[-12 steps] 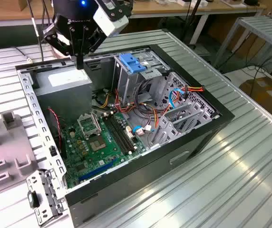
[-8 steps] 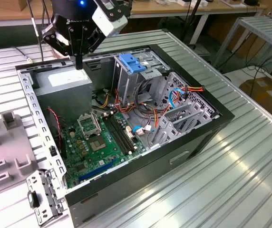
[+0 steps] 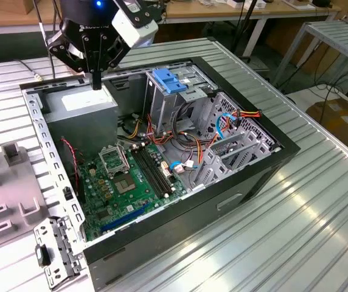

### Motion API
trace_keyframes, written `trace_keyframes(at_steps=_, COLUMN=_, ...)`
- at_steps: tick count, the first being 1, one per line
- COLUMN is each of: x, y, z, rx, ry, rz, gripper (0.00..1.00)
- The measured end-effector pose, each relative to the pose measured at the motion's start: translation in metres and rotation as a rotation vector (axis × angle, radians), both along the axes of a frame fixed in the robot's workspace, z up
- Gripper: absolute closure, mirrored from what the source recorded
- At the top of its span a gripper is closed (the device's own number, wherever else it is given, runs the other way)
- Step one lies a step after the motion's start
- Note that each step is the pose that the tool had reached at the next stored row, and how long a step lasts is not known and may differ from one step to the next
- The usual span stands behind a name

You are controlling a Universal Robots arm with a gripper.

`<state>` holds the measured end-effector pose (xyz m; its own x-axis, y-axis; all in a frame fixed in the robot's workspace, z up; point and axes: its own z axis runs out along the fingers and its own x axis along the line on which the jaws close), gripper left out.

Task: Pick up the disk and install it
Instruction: 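Reach for the disk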

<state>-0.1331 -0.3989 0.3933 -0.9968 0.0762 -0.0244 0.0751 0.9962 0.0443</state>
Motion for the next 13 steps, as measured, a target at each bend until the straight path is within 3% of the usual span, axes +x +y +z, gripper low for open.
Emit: trace_keyframes(at_steps=13, x=-0.0128, y=0.0, z=0.0, rx=0.0, ry=-0.0001, rz=0.0, gripper=0.89)
